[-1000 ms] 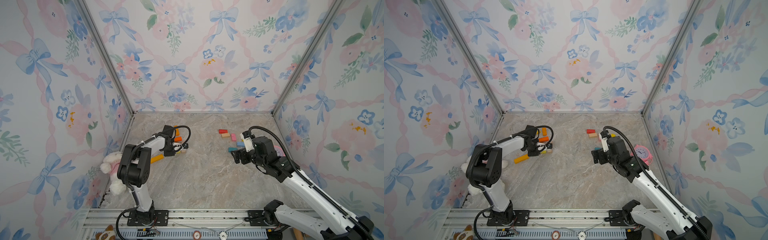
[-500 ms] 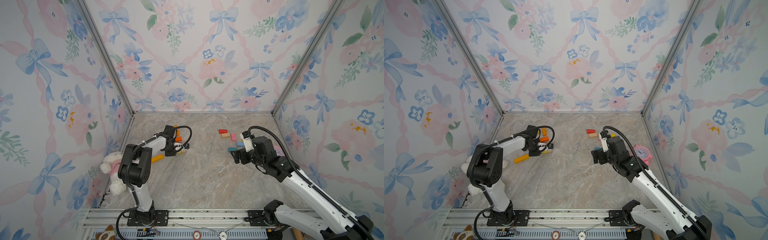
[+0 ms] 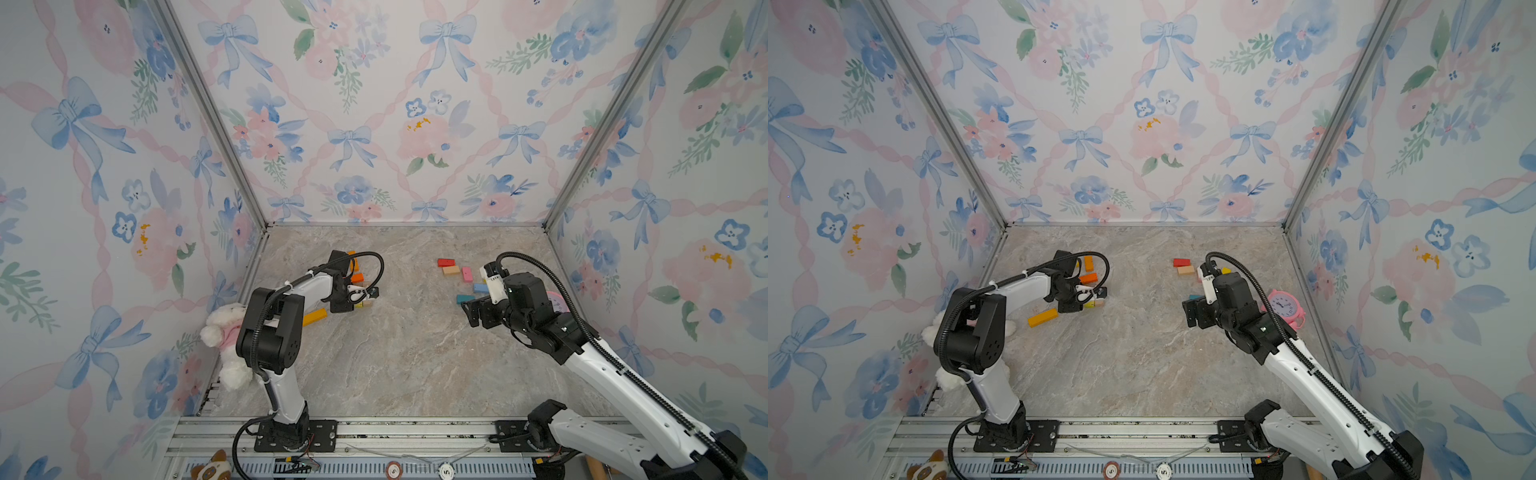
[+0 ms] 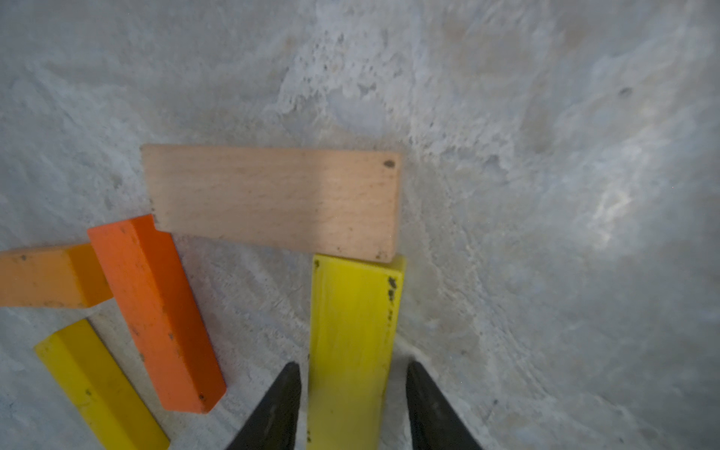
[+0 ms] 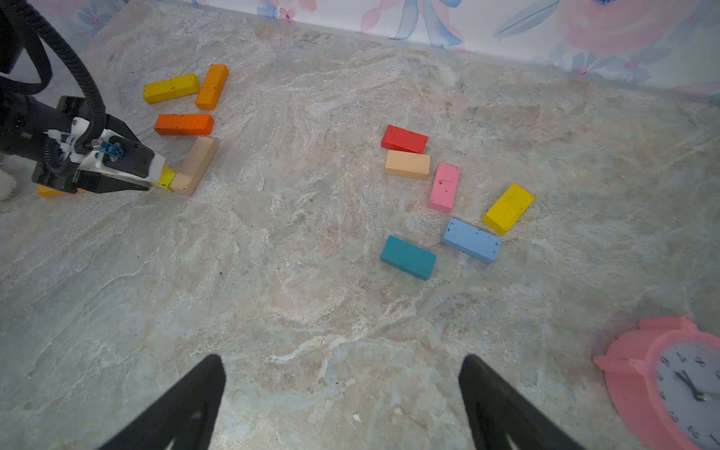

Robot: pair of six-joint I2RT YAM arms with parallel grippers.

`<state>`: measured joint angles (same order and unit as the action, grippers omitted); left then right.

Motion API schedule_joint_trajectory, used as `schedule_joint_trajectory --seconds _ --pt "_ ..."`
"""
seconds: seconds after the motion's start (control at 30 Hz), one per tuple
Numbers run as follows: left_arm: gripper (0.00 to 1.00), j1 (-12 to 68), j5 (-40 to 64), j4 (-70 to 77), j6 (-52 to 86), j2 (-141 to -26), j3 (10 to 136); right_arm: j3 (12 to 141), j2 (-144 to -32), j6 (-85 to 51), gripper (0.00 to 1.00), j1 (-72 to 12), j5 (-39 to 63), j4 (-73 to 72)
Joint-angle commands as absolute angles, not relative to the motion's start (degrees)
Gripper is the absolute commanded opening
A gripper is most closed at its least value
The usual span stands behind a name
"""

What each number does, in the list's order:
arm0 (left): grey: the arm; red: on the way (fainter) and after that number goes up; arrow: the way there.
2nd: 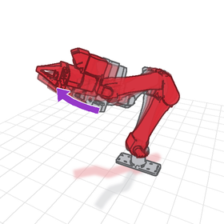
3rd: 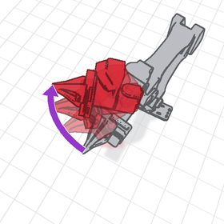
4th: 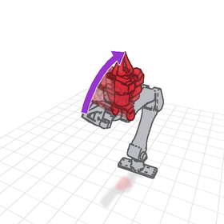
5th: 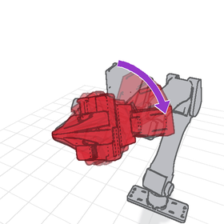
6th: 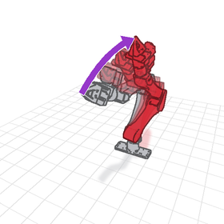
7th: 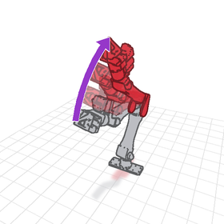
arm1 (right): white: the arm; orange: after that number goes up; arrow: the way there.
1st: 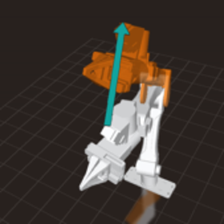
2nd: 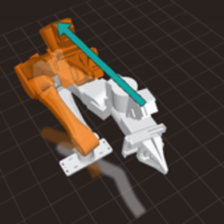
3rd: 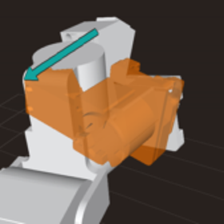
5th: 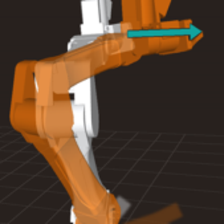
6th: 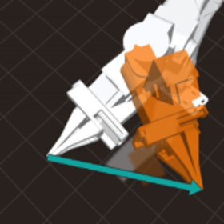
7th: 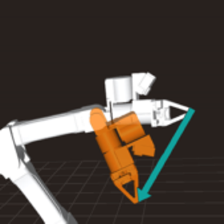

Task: Assemble the letter t with building blocks
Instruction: Assemble the building block at the center of the board, then pick up the building block from the center of the board.

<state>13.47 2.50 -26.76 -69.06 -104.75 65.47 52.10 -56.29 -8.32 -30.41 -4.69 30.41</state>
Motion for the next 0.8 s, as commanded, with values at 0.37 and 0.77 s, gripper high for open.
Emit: schedule_joint_trajectory --seconds 0.37,0.77 --pt "0.88 13.96 2.84 -27.56 -67.73 -102.75 67.81 51.57 -57.05 -8.26 0.96 -29.80 -4.17 30.15" --pt "0.97 11.57 12.01 -25.30 -54.71 -82.38 66.36 51.90 -55.96 -7.98 0.96 -29.71 -3.79 30.75"
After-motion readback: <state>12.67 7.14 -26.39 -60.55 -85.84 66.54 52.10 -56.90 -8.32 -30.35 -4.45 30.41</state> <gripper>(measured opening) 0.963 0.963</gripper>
